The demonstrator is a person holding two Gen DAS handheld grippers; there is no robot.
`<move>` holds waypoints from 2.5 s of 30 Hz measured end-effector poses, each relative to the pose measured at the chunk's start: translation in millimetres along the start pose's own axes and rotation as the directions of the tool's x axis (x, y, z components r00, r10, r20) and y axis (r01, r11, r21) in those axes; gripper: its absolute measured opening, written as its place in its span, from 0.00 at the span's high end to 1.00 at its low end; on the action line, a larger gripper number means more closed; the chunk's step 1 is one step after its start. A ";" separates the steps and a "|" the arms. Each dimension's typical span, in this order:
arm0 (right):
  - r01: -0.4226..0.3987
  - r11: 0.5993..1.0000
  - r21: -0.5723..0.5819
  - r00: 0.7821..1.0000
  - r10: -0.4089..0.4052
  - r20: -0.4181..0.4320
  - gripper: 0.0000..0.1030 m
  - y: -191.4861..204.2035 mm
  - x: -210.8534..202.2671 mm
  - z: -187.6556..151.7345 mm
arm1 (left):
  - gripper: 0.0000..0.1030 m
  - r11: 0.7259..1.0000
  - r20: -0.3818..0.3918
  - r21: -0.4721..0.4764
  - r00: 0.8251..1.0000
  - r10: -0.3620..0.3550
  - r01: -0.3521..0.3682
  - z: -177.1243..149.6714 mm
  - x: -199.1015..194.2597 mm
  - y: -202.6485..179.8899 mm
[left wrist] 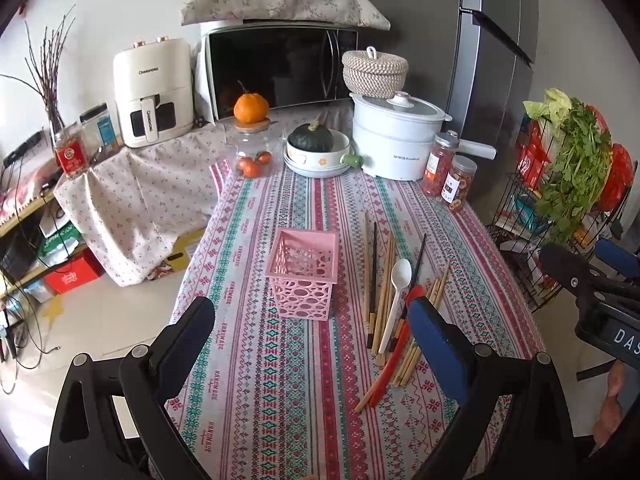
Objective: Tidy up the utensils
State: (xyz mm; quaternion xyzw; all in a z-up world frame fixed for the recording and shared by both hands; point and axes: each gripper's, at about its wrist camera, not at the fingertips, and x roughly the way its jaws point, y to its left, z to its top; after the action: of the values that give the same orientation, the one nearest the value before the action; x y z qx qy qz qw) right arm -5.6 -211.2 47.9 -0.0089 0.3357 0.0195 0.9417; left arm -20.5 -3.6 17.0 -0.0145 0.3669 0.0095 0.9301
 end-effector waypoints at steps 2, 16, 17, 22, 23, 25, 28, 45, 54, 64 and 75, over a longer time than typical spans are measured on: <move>0.000 1.000 0.000 1.000 0.000 0.000 0.00 -0.2 0.4 0.0 | 0.04 1.000 0.003 -0.001 1.000 0.002 -0.002 -0.1 -1.0 -0.2; -0.002 1.000 0.001 1.000 0.002 -0.003 0.00 0.9 1.1 0.8 | 0.04 1.000 0.010 -0.003 1.000 0.000 0.000 0.7 -3.5 0.8; -0.002 1.000 0.002 1.000 0.002 -0.003 0.00 1.0 1.3 0.7 | 0.04 1.000 0.010 -0.003 1.000 -0.001 0.001 0.6 -3.5 1.0; -0.001 1.000 0.001 1.000 0.001 -0.003 0.00 1.1 1.6 0.7 | 0.04 1.000 0.010 -0.004 1.000 0.000 0.000 0.6 -3.7 1.0; -0.001 1.000 0.001 1.000 0.001 -0.003 0.00 0.9 1.5 0.7 | 0.04 1.000 0.010 -0.004 1.000 0.000 0.000 0.5 -3.5 0.6; -0.001 1.000 0.001 1.000 0.001 -0.003 0.00 0.8 1.6 0.7 | 0.04 1.000 0.010 -0.005 1.000 -0.001 0.001 0.4 -3.5 0.6; -0.002 1.000 0.002 1.000 0.002 -0.003 0.00 0.6 1.6 0.6 | 0.04 1.000 0.010 -0.004 1.000 0.000 0.000 0.4 -3.5 0.3; 0.001 1.000 0.007 1.000 -0.001 -0.004 0.00 -2.0 2.3 -0.6 | 0.04 1.000 0.016 -0.004 1.000 0.000 0.000 2.1 -5.7 -1.0; 0.019 1.000 0.008 1.000 -0.019 -0.011 0.00 -3.5 4.5 -0.4 | 0.04 1.000 0.019 -0.003 1.000 0.001 -0.001 3.7 -6.7 -1.2; 0.035 0.999 0.029 0.992 -0.031 -0.121 0.00 -32.3 40.3 7.5 | 0.02 0.987 -0.021 0.129 0.995 -0.093 0.095 5.4 14.1 -20.2; 0.002 0.992 0.126 0.907 0.052 -0.418 0.03 -91.5 142.3 -1.9 | 0.08 0.940 -0.290 0.213 0.936 -0.199 0.266 63.2 93.8 -85.9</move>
State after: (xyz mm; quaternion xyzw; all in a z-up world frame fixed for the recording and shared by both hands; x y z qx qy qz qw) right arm 107.2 -298.3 -43.2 0.0498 0.5311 0.0084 0.8458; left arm 93.6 -86.6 0.9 0.0576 0.4812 -0.1494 0.8619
